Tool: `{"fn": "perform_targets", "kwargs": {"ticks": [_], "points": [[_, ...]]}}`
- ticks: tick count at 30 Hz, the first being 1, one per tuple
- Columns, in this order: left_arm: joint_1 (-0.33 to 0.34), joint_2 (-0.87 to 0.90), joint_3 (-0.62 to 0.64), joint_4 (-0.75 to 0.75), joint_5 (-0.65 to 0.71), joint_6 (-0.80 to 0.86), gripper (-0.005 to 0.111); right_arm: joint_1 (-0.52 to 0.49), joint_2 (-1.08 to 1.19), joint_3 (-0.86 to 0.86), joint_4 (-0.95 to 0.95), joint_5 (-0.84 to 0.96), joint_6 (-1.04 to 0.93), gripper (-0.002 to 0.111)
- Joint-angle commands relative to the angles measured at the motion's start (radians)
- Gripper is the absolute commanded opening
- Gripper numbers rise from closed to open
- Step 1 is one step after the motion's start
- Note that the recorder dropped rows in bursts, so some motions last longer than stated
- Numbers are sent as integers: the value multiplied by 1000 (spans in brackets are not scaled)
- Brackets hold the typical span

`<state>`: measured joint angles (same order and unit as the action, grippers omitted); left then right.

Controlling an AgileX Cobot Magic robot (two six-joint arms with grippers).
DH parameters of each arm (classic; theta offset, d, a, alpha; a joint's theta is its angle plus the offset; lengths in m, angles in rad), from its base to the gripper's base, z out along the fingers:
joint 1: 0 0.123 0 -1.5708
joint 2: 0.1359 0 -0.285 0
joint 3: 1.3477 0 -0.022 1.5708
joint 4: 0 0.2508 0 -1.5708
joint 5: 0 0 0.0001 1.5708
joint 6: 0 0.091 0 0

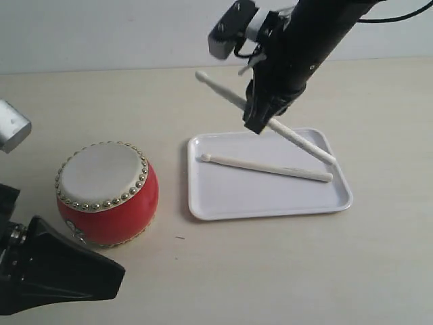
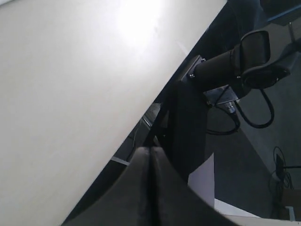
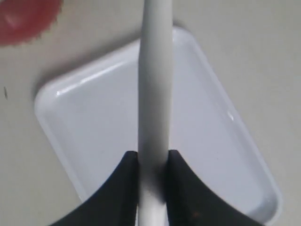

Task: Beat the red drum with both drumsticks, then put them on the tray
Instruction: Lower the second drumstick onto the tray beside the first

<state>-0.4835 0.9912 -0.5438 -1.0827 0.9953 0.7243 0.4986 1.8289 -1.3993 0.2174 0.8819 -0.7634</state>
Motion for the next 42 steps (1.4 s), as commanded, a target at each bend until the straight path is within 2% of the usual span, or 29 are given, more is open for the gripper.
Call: {"fn": "perform_targets", "kwargs": {"ticks": [1, 7, 14, 20, 32, 42], "points": [[-5, -104, -5, 72, 12, -104, 0, 55, 59, -14, -177, 58, 18, 0], [-5, -291, -5, 129, 12, -241, 0, 104, 148, -14, -307, 63, 29, 0], [-5, -431, -5, 131, 5, -308, 0, 107, 214, -14, -303, 48, 44, 0], [-5, -447, -5, 138, -5, -316, 0, 107, 217, -14, -250, -15, 26, 0], [-5, -447, -5, 155, -10, -316, 0, 107, 249, -14, -257, 2, 1, 0], [-5, -447, -5, 165, -38, -316, 0, 107, 249, -14, -261, 2, 7, 24]]}}
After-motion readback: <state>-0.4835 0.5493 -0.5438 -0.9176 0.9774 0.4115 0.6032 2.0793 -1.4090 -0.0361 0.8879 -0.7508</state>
